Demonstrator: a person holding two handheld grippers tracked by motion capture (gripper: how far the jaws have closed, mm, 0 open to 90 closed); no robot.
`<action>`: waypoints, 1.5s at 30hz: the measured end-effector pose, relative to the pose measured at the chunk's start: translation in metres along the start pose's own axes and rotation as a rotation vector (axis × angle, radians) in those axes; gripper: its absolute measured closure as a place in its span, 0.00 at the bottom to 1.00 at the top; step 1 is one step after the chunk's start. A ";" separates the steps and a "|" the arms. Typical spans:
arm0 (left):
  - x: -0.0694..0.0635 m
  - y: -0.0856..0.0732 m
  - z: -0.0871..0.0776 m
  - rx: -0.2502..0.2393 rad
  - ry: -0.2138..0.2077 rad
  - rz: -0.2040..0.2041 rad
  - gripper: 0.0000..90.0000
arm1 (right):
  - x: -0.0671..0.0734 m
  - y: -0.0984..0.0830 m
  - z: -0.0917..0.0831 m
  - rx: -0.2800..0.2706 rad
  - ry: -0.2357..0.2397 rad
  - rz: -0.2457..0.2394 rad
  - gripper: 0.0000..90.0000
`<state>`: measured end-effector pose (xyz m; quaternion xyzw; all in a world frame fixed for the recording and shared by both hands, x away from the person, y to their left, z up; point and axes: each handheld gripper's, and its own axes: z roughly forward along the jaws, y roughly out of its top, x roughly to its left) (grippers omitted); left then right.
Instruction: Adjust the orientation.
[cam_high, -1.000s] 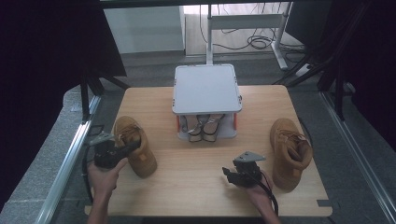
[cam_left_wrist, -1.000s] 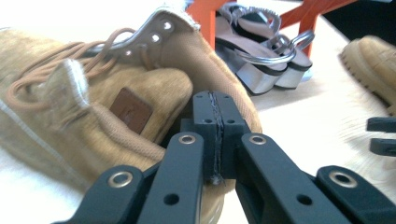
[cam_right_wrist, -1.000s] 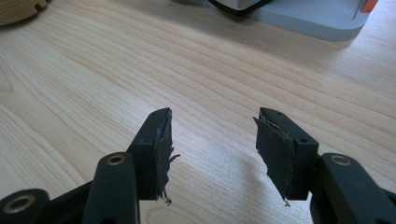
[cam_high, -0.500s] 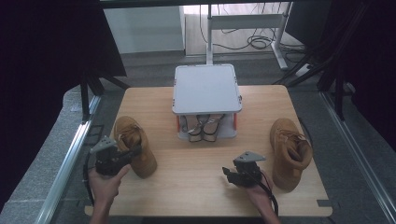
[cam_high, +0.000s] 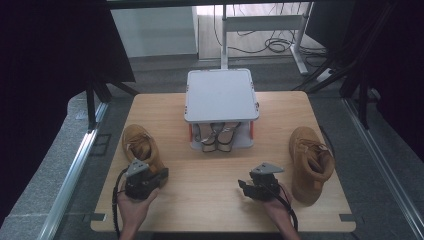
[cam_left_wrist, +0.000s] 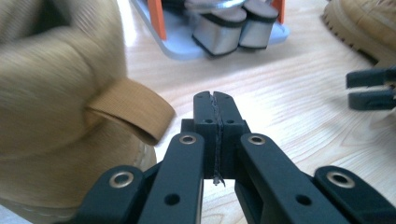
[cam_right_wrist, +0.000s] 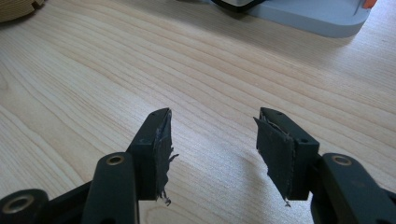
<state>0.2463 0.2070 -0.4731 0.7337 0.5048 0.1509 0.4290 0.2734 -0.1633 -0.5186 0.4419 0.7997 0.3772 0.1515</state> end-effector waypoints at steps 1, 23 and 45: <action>-0.001 -0.001 0.002 0.004 0.013 0.009 1.00 | 0.000 0.000 0.000 0.001 0.000 0.001 0.51; 0.018 -0.012 0.018 -0.022 0.099 -0.045 1.00 | 0.000 -0.001 0.001 0.004 -0.001 0.001 0.50; 0.029 -0.022 0.004 0.006 0.060 -0.052 1.00 | -0.002 -0.002 -0.001 0.000 -0.004 0.005 0.50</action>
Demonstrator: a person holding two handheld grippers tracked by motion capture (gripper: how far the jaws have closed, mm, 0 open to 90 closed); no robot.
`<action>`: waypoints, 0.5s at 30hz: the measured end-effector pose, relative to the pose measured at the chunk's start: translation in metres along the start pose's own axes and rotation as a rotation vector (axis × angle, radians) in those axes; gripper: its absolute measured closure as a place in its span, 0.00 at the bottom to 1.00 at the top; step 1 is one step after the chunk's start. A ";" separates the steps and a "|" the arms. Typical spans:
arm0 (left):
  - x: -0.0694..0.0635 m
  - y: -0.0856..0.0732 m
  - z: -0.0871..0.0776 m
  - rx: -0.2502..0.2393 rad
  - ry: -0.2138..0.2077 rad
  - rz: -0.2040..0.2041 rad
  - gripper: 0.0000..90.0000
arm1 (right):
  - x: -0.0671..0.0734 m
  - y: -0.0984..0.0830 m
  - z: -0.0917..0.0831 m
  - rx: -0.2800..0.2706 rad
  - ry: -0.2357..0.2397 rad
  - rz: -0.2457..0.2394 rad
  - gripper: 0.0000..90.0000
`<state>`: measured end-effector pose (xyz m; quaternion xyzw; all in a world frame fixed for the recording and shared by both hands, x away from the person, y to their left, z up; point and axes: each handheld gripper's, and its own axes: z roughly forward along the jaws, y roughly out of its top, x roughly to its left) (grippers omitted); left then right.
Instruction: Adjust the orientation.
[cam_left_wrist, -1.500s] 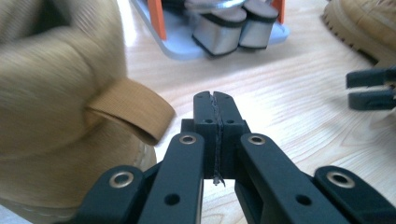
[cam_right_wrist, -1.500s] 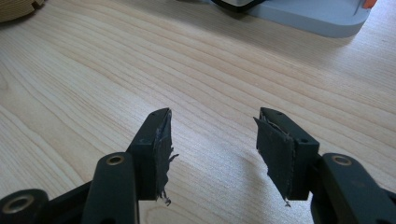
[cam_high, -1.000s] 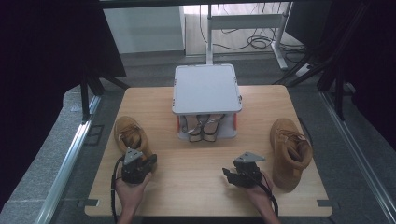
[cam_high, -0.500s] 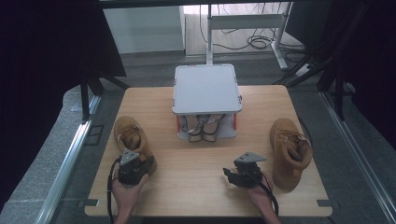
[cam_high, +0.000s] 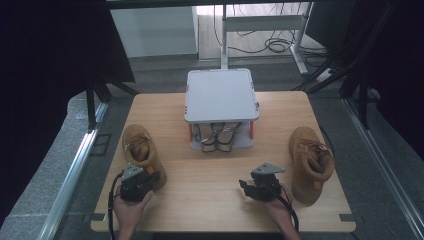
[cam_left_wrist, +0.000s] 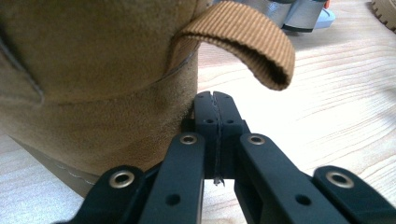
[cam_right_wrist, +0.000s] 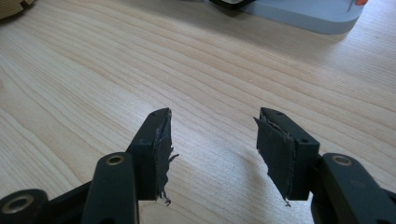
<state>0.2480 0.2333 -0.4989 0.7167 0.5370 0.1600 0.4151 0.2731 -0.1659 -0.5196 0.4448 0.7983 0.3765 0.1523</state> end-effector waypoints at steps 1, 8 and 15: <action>0.000 0.000 0.000 0.001 0.001 0.001 1.00 | 0.000 0.000 0.000 0.000 0.000 -0.001 0.50; 0.002 0.001 -0.002 0.014 -0.002 0.012 1.00 | 0.000 0.000 0.000 0.001 -0.002 0.000 0.50; 0.006 -0.003 -0.008 0.015 -0.009 0.006 1.00 | 0.001 0.000 0.000 0.001 -0.001 0.000 0.50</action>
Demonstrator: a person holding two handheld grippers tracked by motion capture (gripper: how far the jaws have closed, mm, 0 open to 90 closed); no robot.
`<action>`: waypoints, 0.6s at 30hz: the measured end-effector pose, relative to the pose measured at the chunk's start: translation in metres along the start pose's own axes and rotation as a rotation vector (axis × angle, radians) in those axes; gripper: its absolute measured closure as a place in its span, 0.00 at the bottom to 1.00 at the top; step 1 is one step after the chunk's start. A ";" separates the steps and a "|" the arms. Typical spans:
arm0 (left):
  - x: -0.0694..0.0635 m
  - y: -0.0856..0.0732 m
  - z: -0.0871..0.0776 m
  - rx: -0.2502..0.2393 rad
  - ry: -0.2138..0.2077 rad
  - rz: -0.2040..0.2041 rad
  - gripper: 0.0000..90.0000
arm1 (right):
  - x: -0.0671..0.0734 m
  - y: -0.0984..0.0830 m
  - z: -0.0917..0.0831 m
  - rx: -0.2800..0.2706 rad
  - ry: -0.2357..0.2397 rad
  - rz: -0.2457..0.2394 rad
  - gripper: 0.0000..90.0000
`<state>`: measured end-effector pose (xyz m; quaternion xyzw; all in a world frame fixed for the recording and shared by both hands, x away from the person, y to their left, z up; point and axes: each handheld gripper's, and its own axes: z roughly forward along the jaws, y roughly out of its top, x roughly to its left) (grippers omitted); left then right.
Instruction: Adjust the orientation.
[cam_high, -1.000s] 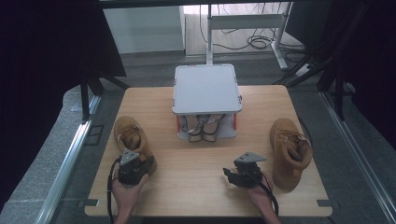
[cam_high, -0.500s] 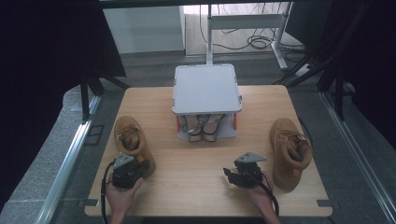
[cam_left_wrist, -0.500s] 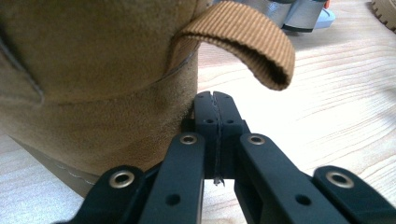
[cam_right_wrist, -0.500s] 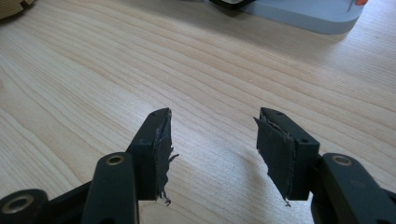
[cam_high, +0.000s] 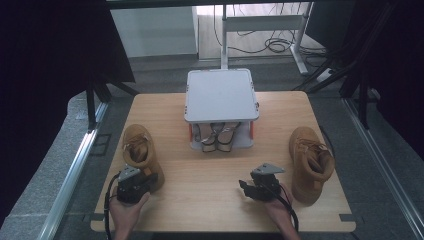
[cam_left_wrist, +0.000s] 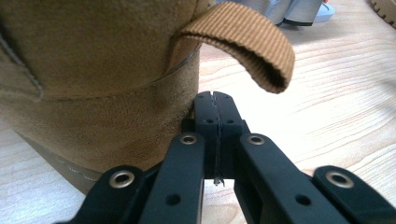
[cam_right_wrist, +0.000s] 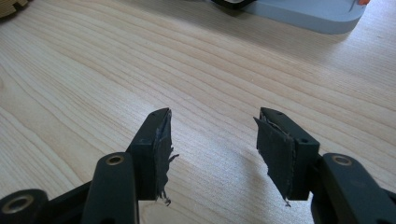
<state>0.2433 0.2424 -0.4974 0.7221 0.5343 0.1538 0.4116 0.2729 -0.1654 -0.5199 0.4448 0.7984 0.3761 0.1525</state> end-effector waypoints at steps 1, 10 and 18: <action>0.001 0.000 -0.001 0.002 0.000 0.001 1.00 | 0.000 0.000 0.000 0.000 0.001 0.000 0.50; 0.007 -0.006 -0.012 0.009 0.004 0.003 1.00 | 0.000 0.000 -0.001 -0.004 0.002 0.001 0.50; 0.016 -0.011 -0.022 0.018 0.001 -0.001 1.00 | 0.001 0.000 -0.001 -0.007 -0.005 -0.003 0.50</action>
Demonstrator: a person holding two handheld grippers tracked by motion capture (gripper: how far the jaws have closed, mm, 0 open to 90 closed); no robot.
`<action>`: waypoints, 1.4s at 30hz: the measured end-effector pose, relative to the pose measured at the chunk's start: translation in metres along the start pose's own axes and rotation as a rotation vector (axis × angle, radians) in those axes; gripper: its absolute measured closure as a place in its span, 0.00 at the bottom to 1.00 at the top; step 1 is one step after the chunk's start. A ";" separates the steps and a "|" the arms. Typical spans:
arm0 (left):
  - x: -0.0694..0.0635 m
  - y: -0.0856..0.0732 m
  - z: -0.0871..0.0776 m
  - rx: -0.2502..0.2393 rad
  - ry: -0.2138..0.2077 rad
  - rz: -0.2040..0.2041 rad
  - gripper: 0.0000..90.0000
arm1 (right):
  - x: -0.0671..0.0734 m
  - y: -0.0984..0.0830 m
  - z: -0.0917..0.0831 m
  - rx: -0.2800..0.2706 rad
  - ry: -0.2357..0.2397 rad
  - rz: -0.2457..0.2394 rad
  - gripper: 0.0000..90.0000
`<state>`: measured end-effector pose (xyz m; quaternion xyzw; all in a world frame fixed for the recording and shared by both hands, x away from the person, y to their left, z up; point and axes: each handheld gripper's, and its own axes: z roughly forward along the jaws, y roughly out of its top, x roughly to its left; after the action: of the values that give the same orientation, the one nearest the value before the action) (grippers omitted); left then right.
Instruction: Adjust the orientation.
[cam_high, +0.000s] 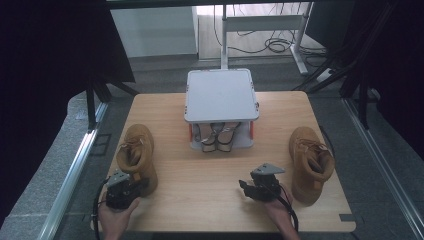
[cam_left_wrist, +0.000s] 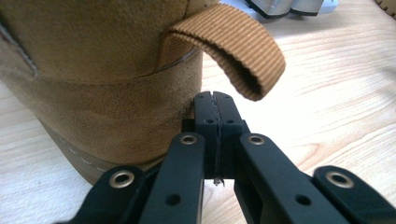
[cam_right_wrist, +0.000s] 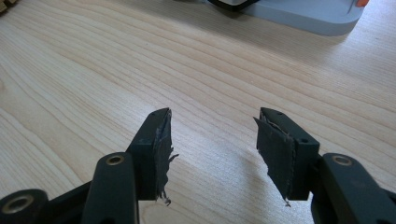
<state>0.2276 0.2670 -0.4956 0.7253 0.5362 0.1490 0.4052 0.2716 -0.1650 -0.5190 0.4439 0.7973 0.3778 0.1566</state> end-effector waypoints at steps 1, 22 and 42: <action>0.001 -0.001 -0.001 0.000 0.001 -0.003 1.00 | 0.001 0.000 0.000 -0.003 -0.001 -0.003 0.51; 0.024 -0.012 -0.026 0.012 0.044 -0.033 1.00 | 0.002 -0.002 0.004 0.005 -0.009 -0.009 0.51; 0.064 -0.024 -0.055 -0.015 0.165 -0.126 1.00 | 0.002 -0.002 0.005 0.008 -0.012 -0.010 0.51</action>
<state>0.2000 0.3509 -0.4930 0.6724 0.6110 0.1867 0.3738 0.2721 -0.1617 -0.5234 0.4428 0.8000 0.3714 0.1614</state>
